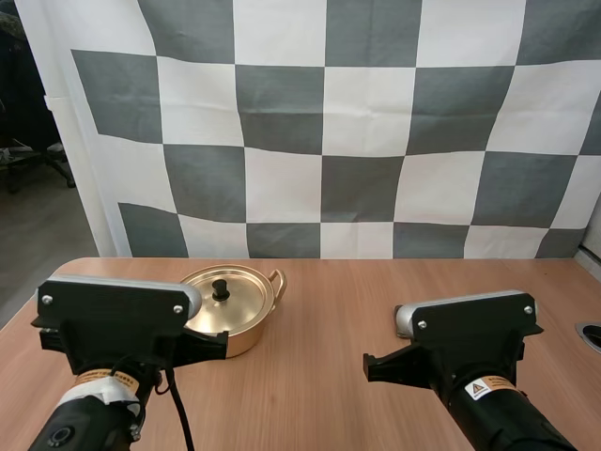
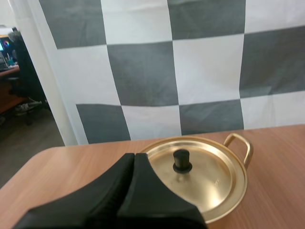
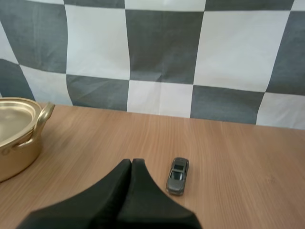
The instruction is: Open the pot, put the car inside, and close it
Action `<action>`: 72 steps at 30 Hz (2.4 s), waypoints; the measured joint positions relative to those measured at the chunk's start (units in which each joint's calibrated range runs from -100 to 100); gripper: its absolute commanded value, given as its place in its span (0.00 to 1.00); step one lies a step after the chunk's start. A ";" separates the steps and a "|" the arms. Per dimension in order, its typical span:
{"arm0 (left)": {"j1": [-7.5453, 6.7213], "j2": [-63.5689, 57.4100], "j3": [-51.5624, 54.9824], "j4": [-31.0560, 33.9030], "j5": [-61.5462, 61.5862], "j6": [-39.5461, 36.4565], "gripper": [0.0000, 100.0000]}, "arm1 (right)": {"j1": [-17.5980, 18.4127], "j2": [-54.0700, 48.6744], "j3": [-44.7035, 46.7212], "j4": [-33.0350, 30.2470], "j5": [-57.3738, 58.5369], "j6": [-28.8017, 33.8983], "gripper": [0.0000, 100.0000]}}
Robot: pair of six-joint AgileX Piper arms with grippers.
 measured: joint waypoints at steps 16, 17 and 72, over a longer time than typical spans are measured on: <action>0.00 0.00 -11.22 0.00 0.16 0.00 0.00 | 0.00 0.00 -12.38 -1.59 -0.17 0.00 0.00; 0.00 0.00 -11.22 0.00 0.16 0.00 0.00 | 0.00 0.00 -14.03 -1.59 1.51 0.00 0.00; 0.00 66.34 -39.76 -1.55 20.92 10.23 0.97 | 0.00 39.66 -39.49 -14.50 30.66 -0.08 1.00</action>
